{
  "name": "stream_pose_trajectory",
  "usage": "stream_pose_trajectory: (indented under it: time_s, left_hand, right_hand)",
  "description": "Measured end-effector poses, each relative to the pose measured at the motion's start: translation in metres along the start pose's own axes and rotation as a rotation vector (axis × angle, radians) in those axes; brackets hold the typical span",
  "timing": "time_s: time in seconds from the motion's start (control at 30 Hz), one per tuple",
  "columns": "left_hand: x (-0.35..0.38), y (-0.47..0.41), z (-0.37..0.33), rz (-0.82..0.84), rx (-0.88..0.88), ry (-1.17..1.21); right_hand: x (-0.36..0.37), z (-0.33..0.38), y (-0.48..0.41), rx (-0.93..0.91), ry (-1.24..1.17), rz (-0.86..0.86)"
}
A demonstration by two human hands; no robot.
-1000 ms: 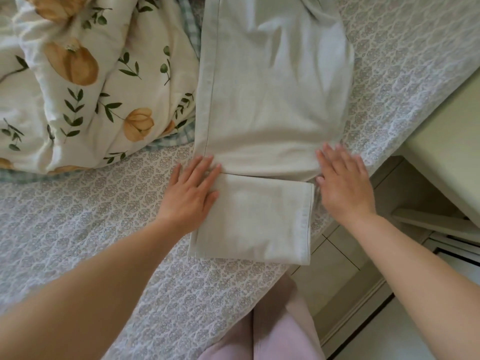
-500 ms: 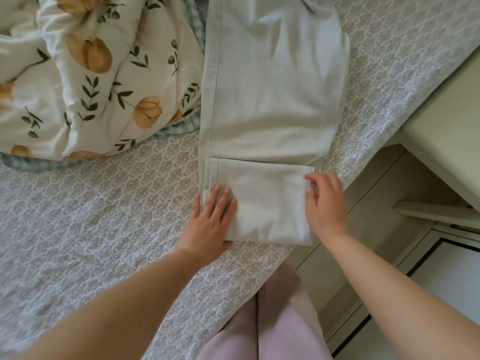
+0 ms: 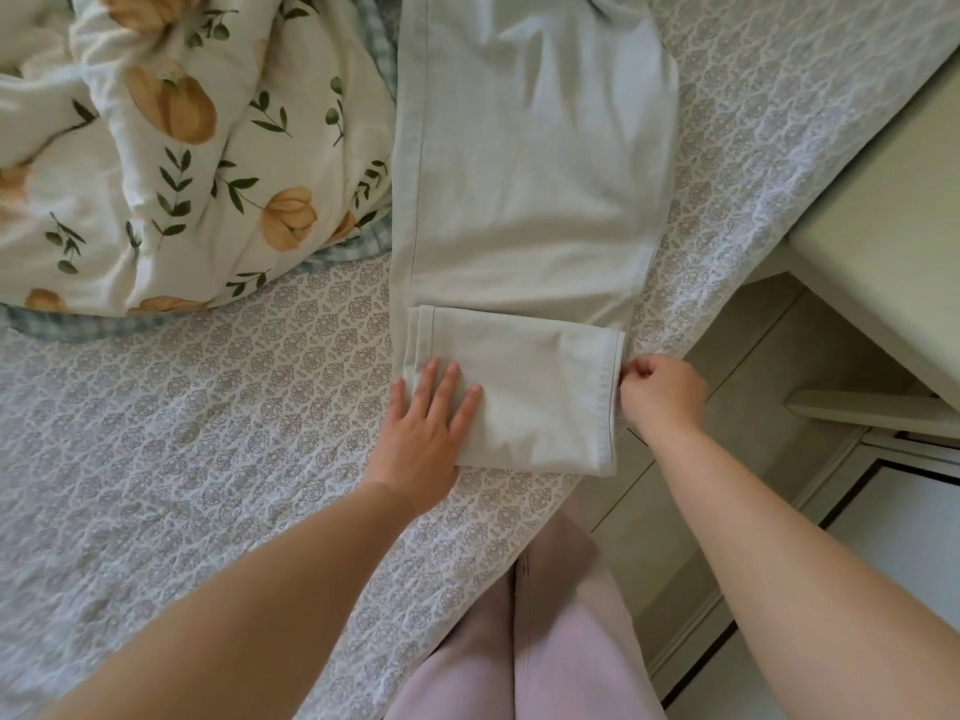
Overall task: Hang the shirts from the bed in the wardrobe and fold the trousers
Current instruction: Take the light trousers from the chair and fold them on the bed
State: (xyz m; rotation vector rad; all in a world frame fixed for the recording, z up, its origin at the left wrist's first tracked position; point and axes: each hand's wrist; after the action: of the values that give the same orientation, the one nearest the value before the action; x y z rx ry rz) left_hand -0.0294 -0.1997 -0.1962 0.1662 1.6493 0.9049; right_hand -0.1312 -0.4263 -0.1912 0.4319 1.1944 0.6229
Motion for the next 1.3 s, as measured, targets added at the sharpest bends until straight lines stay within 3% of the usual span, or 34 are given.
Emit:
stream_pose_trajectory:
  time_s: [0.13, 0.2, 0.23, 0.3, 0.37, 0.4, 0.5, 0.63, 0.7, 0.8, 0.93, 1.03, 1.13, 1.2, 1.3]
  left_hand:
    - [-0.003, -0.001, 0.001, 0.007, 0.021, -0.016]
    - [-0.001, 0.000, 0.005, 0.004, 0.023, -0.016]
    - [0.000, 0.001, 0.007, 0.002, 0.024, -0.009]
    - [0.003, 0.002, 0.011, -0.019, 0.019, 0.017]
    - [0.003, 0.002, 0.012, -0.030, 0.012, 0.082]
    - [0.002, 0.003, 0.010, -0.037, 0.008, 0.124]
    - [-0.010, 0.007, 0.011, -0.091, -0.015, 0.265]
    - [-0.044, 0.004, 0.033, -0.182, 0.011, 0.419]
    - [-0.064, 0.000, 0.046, -0.118, 0.021, 0.447]
    - [-0.090, -0.008, 0.064, 0.031, 0.031, 0.537]
    - [-0.121, -0.028, 0.087, 0.237, 0.013, 0.806]
    - [-0.140, -0.044, 0.095, 0.379, 0.023, 0.839]
    - [-0.161, -0.059, 0.108, 0.482, 0.038, 0.832]
    - [-0.176, -0.070, 0.121, 0.414, -0.034, 1.016]
    - [-0.176, -0.091, 0.133, 0.161, -0.253, 1.590]
  right_hand:
    - [0.004, 0.003, 0.000, 0.084, 0.065, 0.019]
    - [0.003, 0.003, 0.002, 0.044, 0.047, -0.054]
    - [0.002, 0.002, 0.006, -0.052, 0.034, -0.140]
    - [-0.001, 0.000, 0.017, -0.465, 0.091, -0.268]
    - [-0.003, -0.004, 0.026, -0.866, 0.296, -0.152]
    - [-0.004, -0.007, 0.028, -0.966, 0.413, -0.033]
    - [-0.008, -0.012, 0.027, -0.947, 0.630, 0.282]
    - [-0.018, -0.017, 0.012, -0.951, 0.667, 0.448]
    - [-0.025, -0.019, 0.009, -1.032, 0.714, 0.475]
    - [-0.034, -0.024, 0.009, -1.139, 0.582, 0.351]
    - [-0.038, -0.012, -0.002, -0.989, 0.301, 0.189]
    - [-0.033, 0.007, -0.011, -0.919, 0.305, 0.160]
    - [-0.033, 0.021, -0.015, -0.752, 0.055, 0.147]
    - [-0.039, 0.036, -0.022, -0.551, -0.144, 0.181]
    - [-0.040, 0.057, -0.043, -0.376, -0.188, 0.219]
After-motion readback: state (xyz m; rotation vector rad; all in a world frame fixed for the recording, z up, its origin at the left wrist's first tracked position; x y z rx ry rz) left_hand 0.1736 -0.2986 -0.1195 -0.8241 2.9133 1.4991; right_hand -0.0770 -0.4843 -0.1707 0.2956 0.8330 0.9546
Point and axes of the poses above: each hand's wrist, its own y-axis away from the middle knuckle, its own x-axis out of the palm, z = x × y, and after that the axes turned 1 degree about z, right-handed
